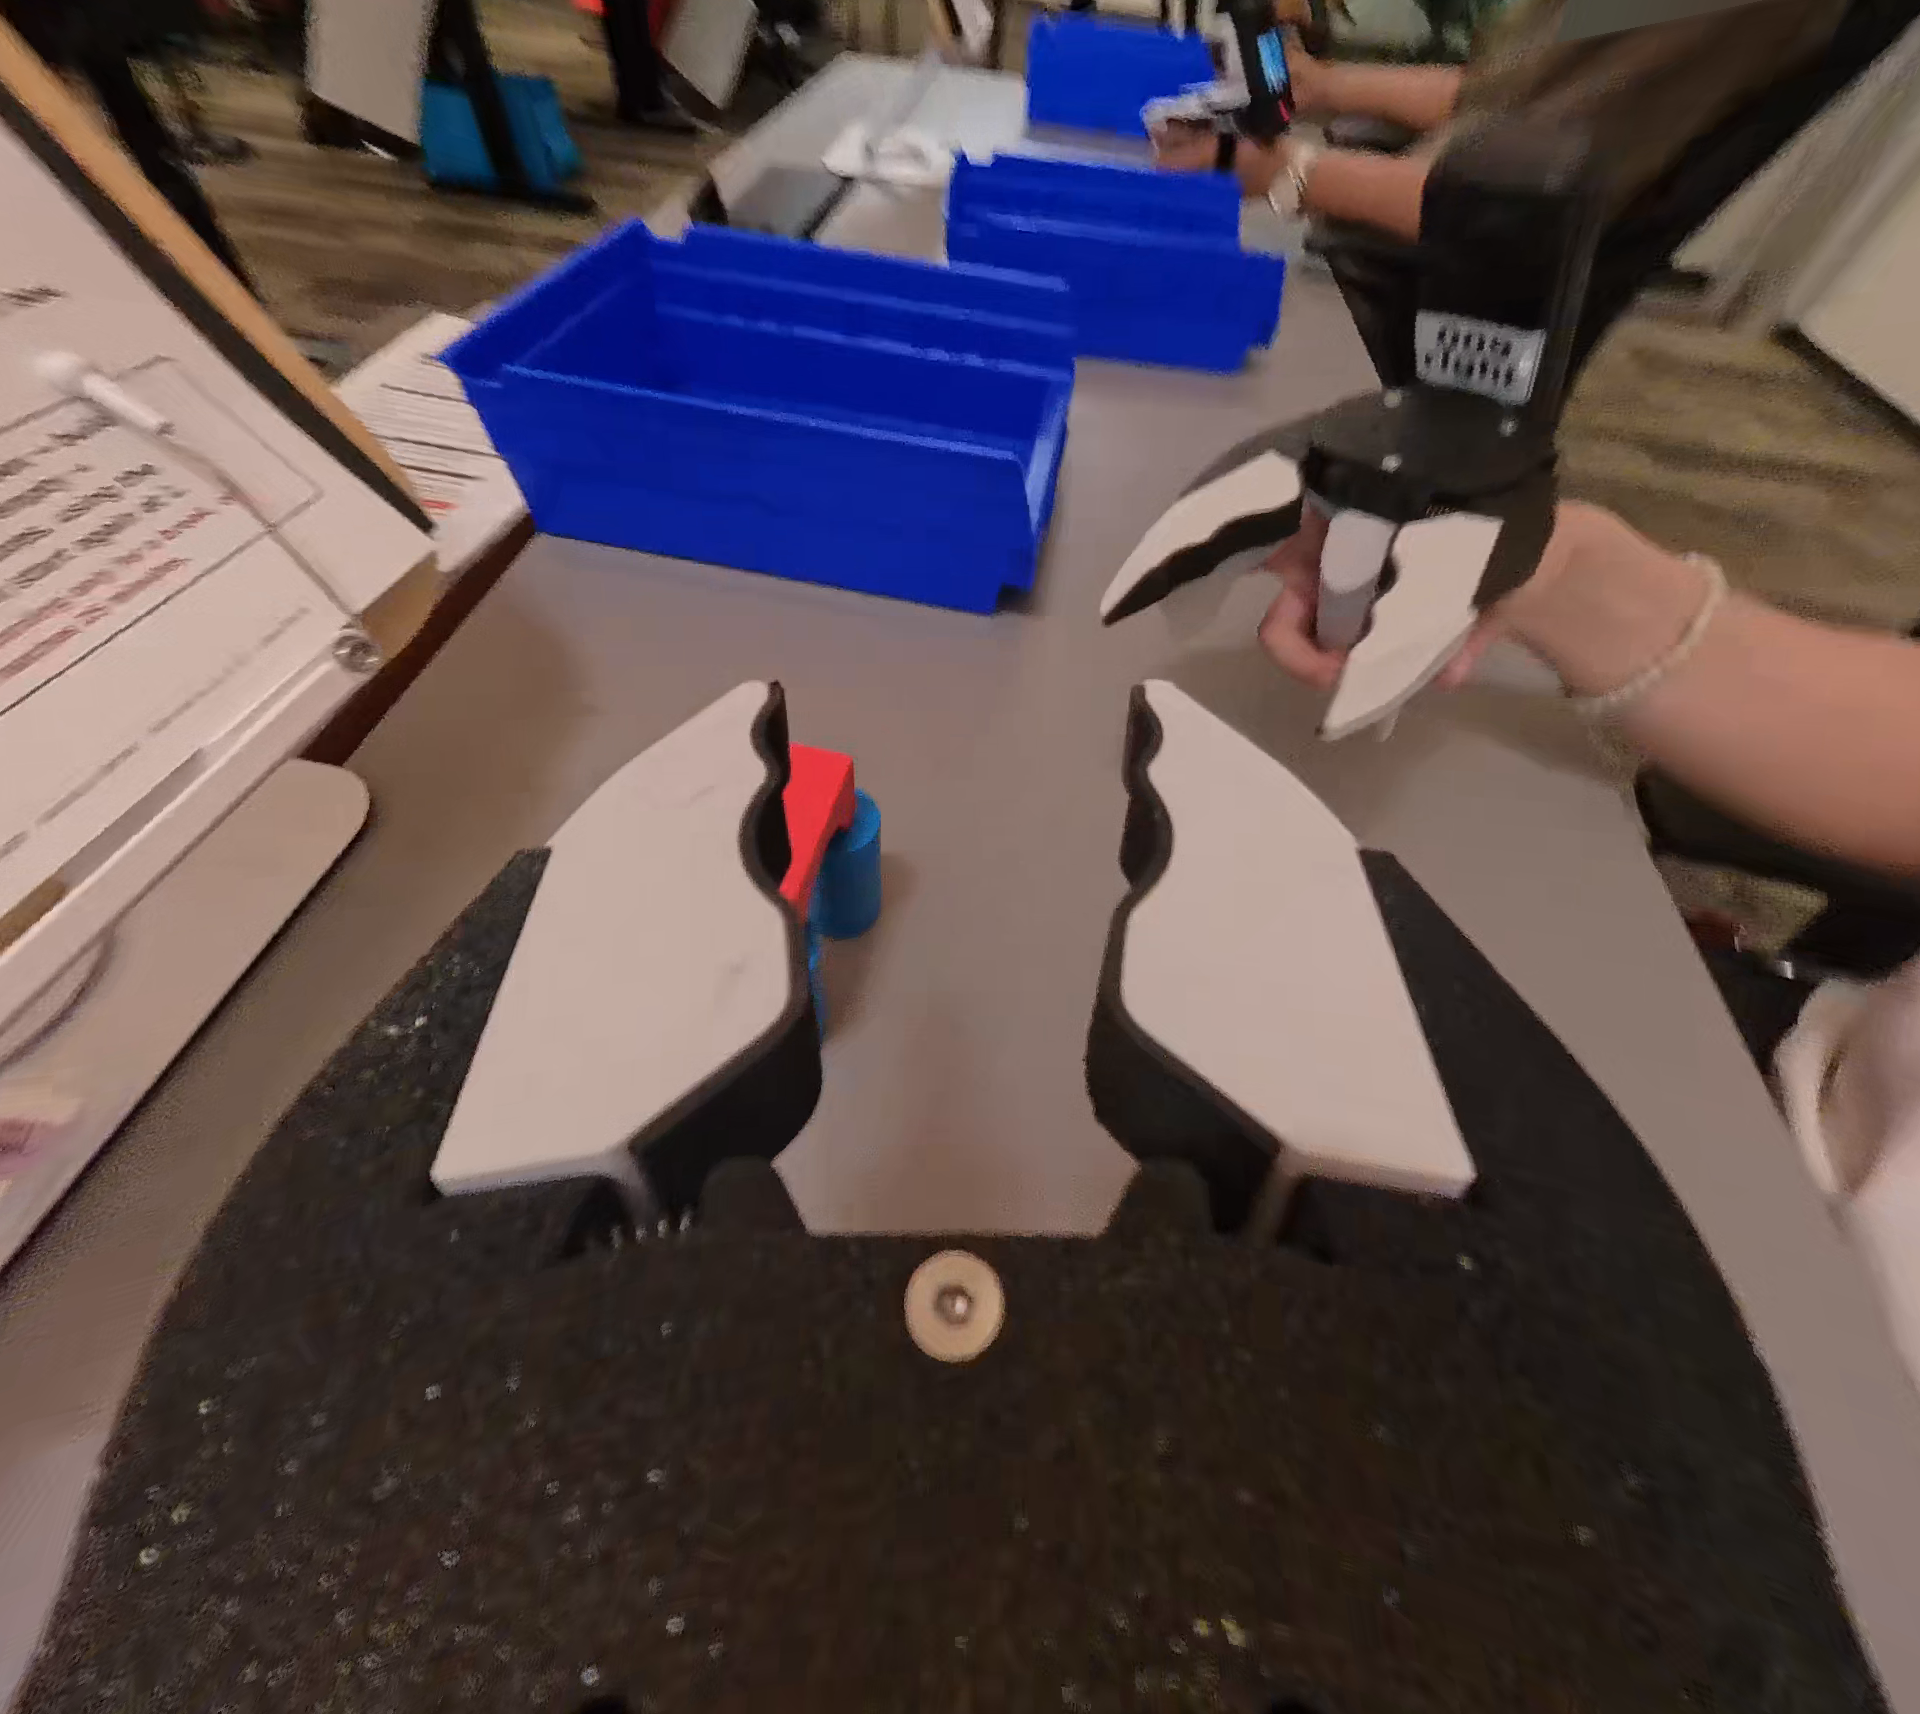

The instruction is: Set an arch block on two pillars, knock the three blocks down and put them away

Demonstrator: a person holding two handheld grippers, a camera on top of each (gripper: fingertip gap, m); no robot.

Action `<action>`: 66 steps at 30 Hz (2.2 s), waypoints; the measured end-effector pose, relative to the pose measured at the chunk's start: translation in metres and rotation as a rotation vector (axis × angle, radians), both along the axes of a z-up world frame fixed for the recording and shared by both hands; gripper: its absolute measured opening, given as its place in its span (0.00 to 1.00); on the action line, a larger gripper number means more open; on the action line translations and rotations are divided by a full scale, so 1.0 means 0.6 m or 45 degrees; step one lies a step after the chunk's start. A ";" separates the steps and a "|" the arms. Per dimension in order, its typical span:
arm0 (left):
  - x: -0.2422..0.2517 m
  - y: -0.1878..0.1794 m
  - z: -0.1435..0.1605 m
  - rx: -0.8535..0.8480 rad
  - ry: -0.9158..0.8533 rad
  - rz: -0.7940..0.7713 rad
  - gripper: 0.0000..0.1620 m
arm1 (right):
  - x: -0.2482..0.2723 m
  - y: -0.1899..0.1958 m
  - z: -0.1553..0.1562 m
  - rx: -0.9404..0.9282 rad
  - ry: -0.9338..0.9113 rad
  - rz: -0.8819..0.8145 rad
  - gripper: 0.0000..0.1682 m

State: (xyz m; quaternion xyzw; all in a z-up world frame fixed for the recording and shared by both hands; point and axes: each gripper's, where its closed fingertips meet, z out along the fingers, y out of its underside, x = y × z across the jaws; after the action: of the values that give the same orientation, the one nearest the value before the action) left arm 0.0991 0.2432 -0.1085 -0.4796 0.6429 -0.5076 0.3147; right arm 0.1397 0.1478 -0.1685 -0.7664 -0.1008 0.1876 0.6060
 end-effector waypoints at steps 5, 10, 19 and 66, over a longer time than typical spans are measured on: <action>-0.075 0.004 0.016 -0.082 -0.175 0.361 0.20 | 0.033 0.042 -0.016 -0.062 0.012 -0.222 0.38; -0.155 0.011 -0.020 -0.073 -0.229 0.728 0.00 | 0.089 0.079 -0.050 -0.163 0.003 -0.541 0.21; -0.219 -0.018 -0.079 0.062 -0.065 0.835 0.00 | 0.126 0.100 -0.098 -0.313 -0.206 -0.829 0.00; -0.243 -0.007 -0.104 -0.097 0.014 0.748 0.00 | -0.048 0.127 -0.082 -0.342 -0.711 -0.029 0.37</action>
State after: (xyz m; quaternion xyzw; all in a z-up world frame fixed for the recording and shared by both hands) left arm -0.0470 0.2390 -0.1712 -0.6594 0.4588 -0.4159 0.4264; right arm 0.1107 0.2238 -0.2174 -0.8626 -0.2291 -0.0256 0.4503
